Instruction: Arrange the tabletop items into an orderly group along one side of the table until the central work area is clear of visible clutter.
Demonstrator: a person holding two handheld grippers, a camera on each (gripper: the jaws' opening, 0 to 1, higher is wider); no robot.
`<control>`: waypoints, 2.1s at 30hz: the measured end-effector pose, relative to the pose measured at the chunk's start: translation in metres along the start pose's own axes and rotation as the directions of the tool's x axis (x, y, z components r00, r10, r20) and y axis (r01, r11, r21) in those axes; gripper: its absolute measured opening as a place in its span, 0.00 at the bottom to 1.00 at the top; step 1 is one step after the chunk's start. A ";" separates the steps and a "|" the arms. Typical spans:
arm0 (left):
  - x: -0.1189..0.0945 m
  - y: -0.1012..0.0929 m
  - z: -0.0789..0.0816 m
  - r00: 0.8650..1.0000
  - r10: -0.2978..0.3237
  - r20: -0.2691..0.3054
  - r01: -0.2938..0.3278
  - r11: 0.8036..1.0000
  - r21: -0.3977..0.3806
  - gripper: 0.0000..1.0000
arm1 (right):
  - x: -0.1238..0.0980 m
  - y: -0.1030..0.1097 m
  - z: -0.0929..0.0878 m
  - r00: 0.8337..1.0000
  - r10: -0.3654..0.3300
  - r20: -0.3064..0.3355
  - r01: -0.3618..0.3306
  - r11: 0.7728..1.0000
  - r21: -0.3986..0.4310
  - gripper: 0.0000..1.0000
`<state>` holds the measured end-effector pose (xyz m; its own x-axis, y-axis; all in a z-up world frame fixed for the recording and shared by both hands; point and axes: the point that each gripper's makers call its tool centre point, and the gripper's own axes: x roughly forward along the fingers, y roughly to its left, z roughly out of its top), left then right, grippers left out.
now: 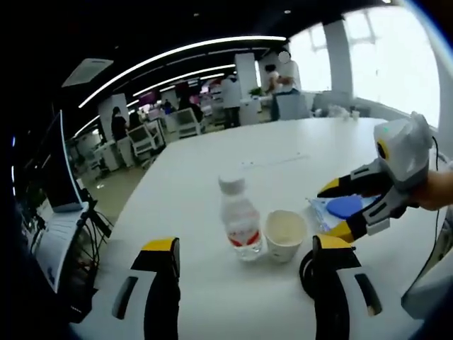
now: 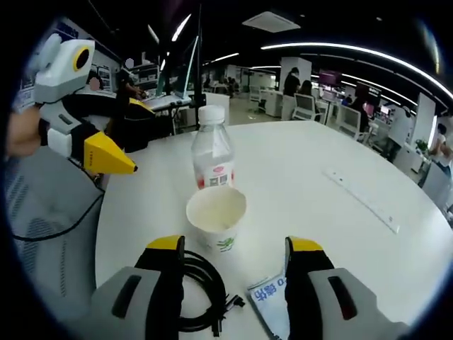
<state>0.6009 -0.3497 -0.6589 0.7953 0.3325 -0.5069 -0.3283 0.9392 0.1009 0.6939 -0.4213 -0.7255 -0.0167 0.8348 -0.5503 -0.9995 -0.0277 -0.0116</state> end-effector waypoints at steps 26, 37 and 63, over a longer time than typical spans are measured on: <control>-0.027 0.023 -0.025 0.998 0.061 -0.024 -0.063 0.991 -0.122 0.67 | 0.068 0.016 -0.012 0.995 0.104 -0.010 -0.103 0.991 0.080 0.53; -0.030 0.028 -0.027 0.996 0.087 -0.023 -0.089 0.986 -0.138 0.66 | 0.071 0.005 -0.008 0.997 0.069 0.023 -0.070 0.995 0.066 0.39; -0.026 0.020 -0.034 0.997 0.053 -0.051 -0.061 0.984 -0.165 0.64 | 0.036 -0.051 -0.015 0.996 -0.059 0.067 0.054 0.996 0.074 0.37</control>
<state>0.5568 -0.3424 -0.6728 0.7500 0.3771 -0.5435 -0.4558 0.8900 -0.0114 0.7449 -0.3983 -0.7567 0.0406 0.8701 -0.4912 -0.9981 0.0583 0.0208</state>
